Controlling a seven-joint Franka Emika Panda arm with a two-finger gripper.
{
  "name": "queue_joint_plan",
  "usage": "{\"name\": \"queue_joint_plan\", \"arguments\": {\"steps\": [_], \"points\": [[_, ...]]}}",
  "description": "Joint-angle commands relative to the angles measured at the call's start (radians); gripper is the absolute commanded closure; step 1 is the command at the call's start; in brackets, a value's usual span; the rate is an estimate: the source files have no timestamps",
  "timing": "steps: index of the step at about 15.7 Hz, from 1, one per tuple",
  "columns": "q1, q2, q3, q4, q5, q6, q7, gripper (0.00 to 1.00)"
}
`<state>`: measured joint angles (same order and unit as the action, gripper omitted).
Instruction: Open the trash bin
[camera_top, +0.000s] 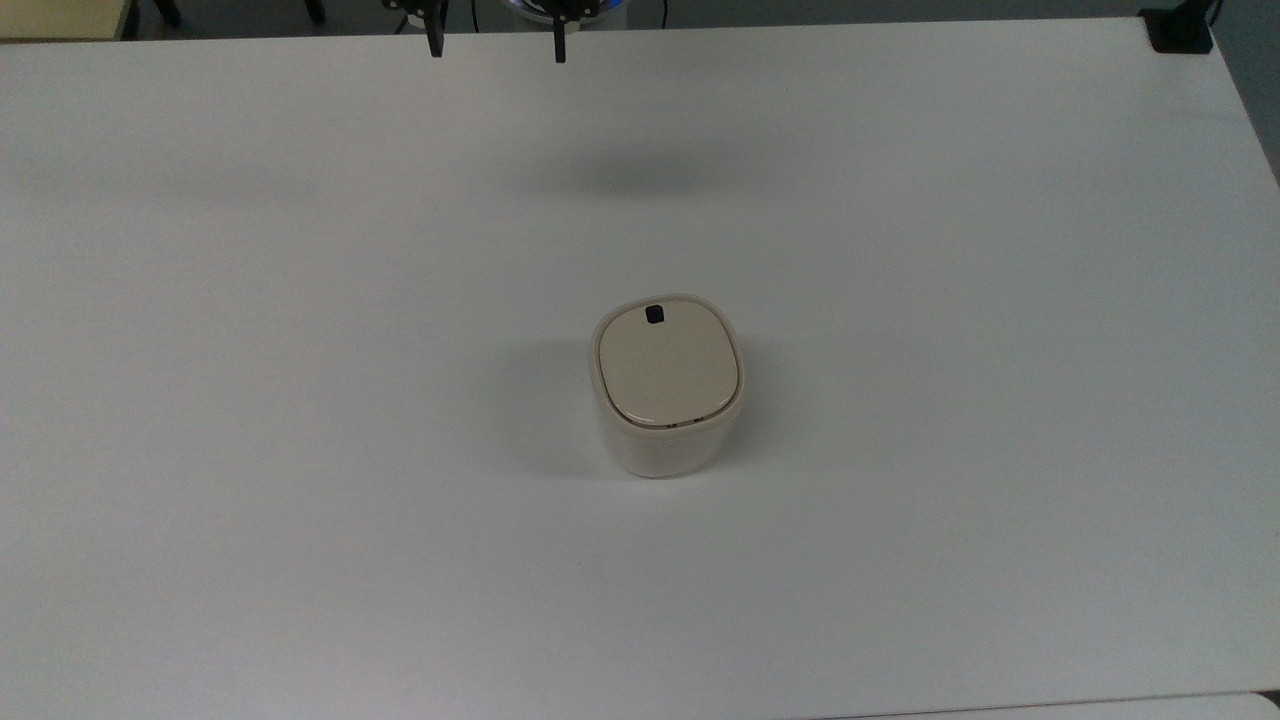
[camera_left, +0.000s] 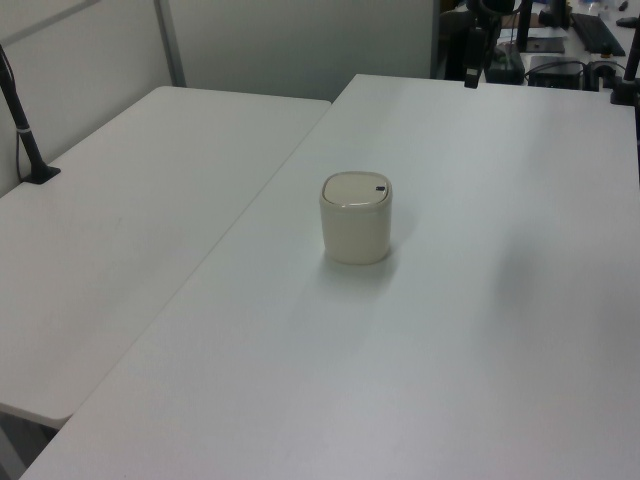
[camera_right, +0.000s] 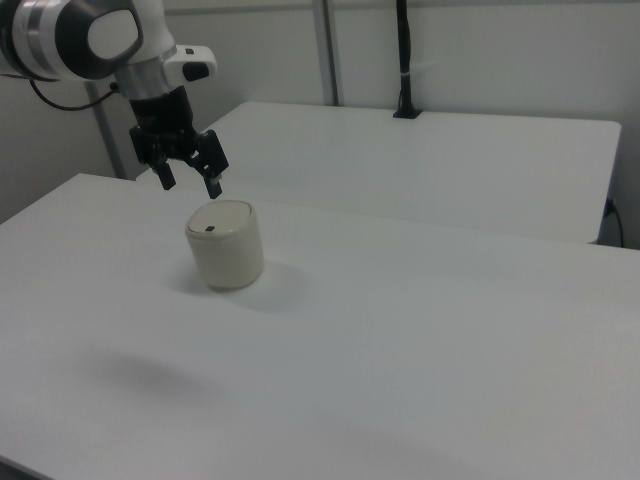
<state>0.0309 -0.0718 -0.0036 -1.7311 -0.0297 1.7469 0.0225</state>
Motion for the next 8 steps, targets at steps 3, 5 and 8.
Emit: {"name": "queue_joint_plan", "arguments": {"steps": [3, 5, 8], "points": [[0.000, 0.007, 0.007, 0.005, 0.008, -0.015, -0.022, 0.00], [0.001, 0.007, 0.007, 0.005, 0.008, -0.014, -0.018, 0.00], [0.004, 0.007, 0.007, 0.005, 0.008, -0.015, -0.027, 0.00]]}}
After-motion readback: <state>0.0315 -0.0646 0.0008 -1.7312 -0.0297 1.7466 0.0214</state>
